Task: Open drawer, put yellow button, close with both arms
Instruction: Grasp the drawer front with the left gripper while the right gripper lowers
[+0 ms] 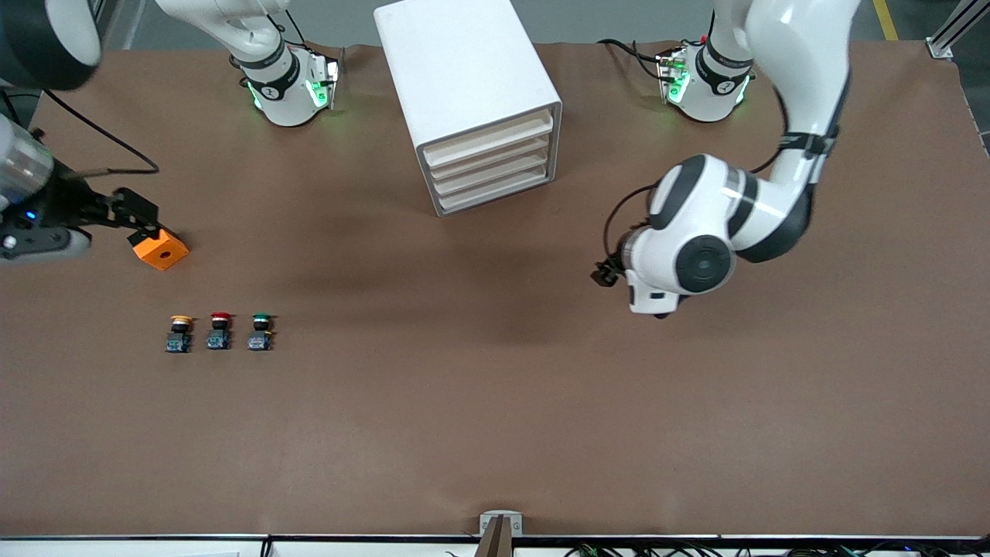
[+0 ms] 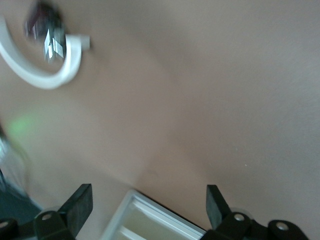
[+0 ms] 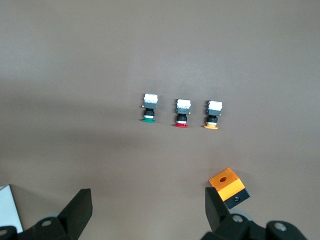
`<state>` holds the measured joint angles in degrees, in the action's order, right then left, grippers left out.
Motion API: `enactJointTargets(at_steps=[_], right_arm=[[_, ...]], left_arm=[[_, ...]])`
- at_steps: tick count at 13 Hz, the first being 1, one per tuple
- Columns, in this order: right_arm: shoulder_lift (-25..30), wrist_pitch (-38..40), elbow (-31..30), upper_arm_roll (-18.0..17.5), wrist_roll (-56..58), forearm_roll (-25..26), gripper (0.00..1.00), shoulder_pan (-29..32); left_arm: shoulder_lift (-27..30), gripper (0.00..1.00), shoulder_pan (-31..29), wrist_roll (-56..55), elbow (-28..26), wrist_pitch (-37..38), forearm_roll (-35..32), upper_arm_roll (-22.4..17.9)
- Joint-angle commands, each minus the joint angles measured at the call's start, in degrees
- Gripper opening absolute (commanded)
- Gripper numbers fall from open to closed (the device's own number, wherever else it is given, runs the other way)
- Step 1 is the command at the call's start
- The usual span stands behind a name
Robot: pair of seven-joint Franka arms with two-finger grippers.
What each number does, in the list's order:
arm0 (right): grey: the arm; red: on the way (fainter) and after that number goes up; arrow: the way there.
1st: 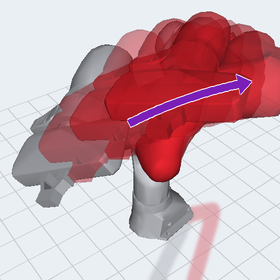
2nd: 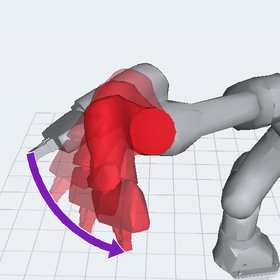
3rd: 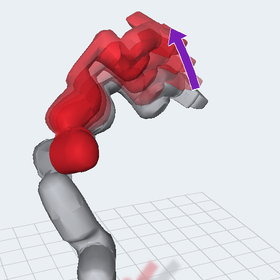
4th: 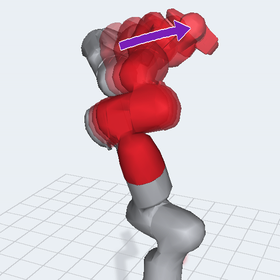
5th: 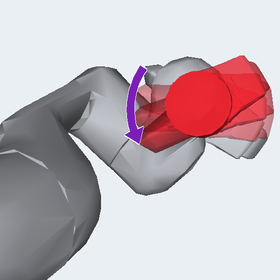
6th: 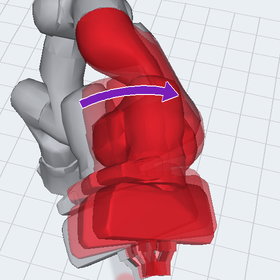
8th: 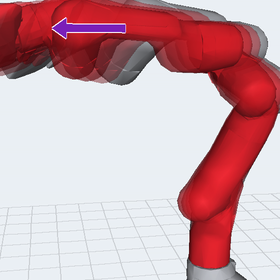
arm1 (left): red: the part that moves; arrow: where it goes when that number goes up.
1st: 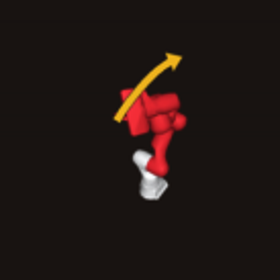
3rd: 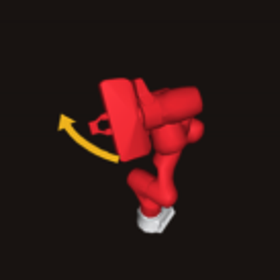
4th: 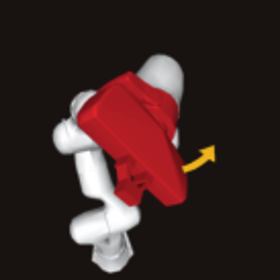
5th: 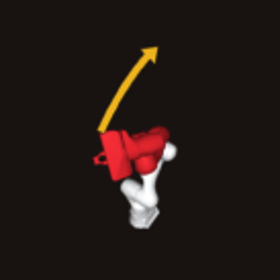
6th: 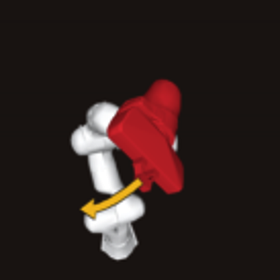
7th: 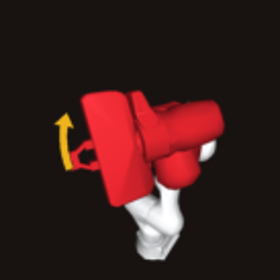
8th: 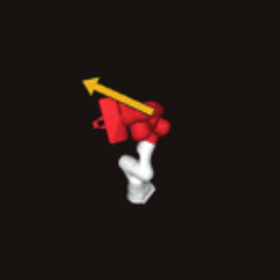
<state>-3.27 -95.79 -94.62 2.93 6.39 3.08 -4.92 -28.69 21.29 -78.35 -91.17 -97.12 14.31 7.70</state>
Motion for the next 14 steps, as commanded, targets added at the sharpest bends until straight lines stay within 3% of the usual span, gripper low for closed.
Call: enactJointTargets(at_steps=[1, 5, 7, 8, 11, 13, 14], right_arm=[[-2.34, 0.07, 0.32, 0.5, 0.82, 0.87, 1.0, 1.3], [-11.3, -6.32, -0.91, 0.68, 2.39, 1.05, 1.0, 6.31], [-15.25, -10.54, -1.26, 0.68, 7.91, 0.96, 1.0, 9.03], [-16.93, -12.91, -1.35, 0.68, 10.72, 0.96, 1.0, 10.44], [-21.07, -22.21, -3.45, 0.68, 12.77, 0.96, 1.0, 12.91], [-21.16, -32.39, -9.49, 0.68, 12.86, 0.96, 1.0, 13.26], [-21.16, -36.71, -11.96, 0.68, 12.86, 0.96, 1.0, 13.62]], left_arm=[[-3.03, 1.0, 3.74, -17.29, 2.13, 0.97, 5.79, -0.4], [-5.85, 1.0, 9.37, -38.93, 2.13, 2.02, 16.26, -0.4], [-6.29, 1.0, 9.91, -44.16, 2.13, 4.47, 23.36, -0.23], [-6.29, 0.86, 10.43, -44.69, 2.22, 6.75, 26.62, -0.31], [-7.26, 0.81, 10.61, -49.25, 2.22, 11.33, 32.87, -0.23], [-8.31, 0.63, 12.19, -52.07, 2.22, 13.35, 34.73, -0.31], [-8.75, 0.62, 12.63, -52.34, 2.22, 13.62, 34.91, -0.23]])
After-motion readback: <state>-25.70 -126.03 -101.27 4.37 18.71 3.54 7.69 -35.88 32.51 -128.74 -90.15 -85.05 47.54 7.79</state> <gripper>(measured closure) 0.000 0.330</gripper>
